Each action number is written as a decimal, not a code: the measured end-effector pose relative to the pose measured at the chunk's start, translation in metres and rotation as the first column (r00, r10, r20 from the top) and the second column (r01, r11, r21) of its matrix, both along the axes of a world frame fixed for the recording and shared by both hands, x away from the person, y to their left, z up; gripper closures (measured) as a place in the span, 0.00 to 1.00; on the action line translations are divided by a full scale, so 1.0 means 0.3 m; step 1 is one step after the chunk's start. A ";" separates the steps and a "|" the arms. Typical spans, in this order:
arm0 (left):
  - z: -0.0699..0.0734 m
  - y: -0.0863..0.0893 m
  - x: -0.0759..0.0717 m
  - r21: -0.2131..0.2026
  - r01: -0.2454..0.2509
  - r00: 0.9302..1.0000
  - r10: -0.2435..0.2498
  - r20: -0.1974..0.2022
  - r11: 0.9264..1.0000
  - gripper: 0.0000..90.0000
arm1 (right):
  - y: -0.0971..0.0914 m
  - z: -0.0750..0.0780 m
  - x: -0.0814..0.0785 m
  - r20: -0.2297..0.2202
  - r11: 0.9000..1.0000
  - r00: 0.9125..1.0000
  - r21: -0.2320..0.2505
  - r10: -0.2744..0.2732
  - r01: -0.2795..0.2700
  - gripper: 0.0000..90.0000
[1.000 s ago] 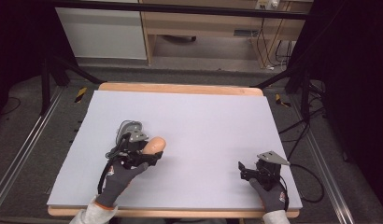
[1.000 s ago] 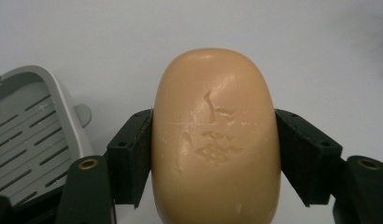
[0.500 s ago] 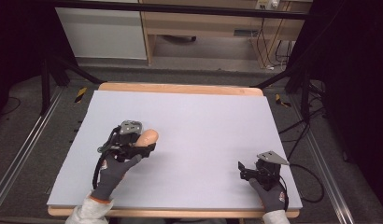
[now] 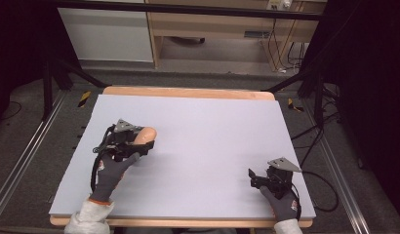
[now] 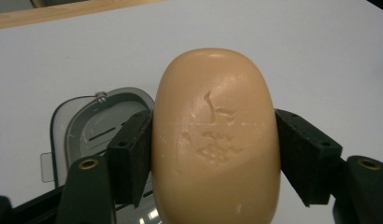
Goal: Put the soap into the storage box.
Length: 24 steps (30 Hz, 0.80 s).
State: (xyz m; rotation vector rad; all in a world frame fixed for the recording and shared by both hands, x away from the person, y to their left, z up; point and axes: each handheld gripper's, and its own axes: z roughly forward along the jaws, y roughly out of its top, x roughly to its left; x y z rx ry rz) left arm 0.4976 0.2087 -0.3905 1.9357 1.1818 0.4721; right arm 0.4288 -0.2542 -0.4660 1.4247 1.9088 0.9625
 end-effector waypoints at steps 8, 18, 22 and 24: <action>-0.014 0.031 0.032 -0.005 -0.037 0.999 0.037 -0.012 0.999 0.35 | 0.002 -0.001 0.001 -0.001 1.000 1.000 0.000 0.000 0.000 0.08; -0.053 0.059 0.065 0.011 -0.078 0.996 0.078 -0.033 0.997 0.35 | 0.003 -0.003 0.003 -0.004 1.000 1.000 -0.001 0.002 -0.002 0.08; -0.070 0.070 0.075 0.015 -0.090 0.995 0.091 -0.044 0.996 0.35 | 0.003 -0.003 0.003 -0.004 1.000 1.000 -0.002 0.004 -0.004 0.08; -0.078 0.073 0.078 0.020 -0.093 0.994 0.094 -0.050 0.995 0.35 | 0.004 -0.003 0.003 -0.004 1.000 1.000 0.000 0.003 -0.003 0.07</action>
